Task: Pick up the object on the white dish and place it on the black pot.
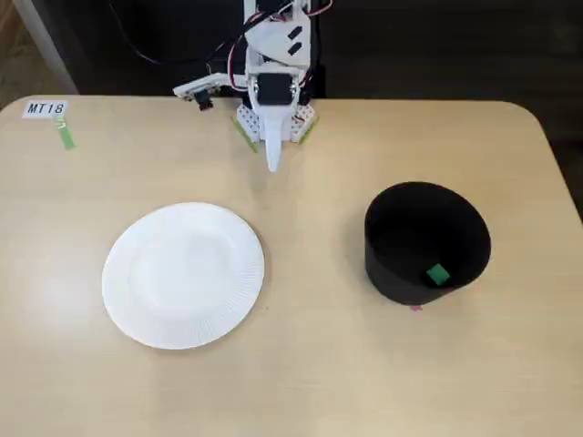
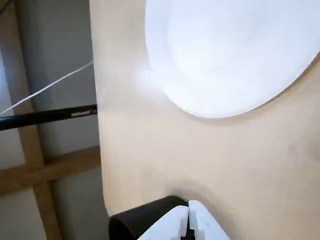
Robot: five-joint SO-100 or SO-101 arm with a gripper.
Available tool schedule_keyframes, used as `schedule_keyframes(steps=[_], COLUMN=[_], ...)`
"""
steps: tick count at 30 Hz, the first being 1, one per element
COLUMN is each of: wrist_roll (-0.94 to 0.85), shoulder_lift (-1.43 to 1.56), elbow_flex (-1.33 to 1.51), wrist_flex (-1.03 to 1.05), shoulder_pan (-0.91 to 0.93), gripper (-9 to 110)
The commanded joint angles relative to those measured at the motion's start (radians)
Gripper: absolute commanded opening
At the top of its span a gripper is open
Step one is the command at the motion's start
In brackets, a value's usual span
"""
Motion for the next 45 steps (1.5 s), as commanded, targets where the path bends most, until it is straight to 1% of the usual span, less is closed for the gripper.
schedule_keyframes(steps=[1, 8, 11, 25, 34, 37, 45], wrist_roll=[0.008, 0.017, 0.018, 0.028, 0.026, 0.025, 0.025], shoulder_lift=[0.071, 0.236, 0.235, 0.236, 0.236, 0.236, 0.236], elbow_flex=[0.052, 0.199, 0.235, 0.400, 0.411, 0.411, 0.411], wrist_flex=[-0.006, 0.005, -0.005, -0.086, -0.110, -0.110, -0.110], shoulder_pan=[-0.020, -0.060, -0.098, -0.091, -0.077, -0.077, -0.077], gripper=[0, 0, 0, 0, 0, 4, 0])
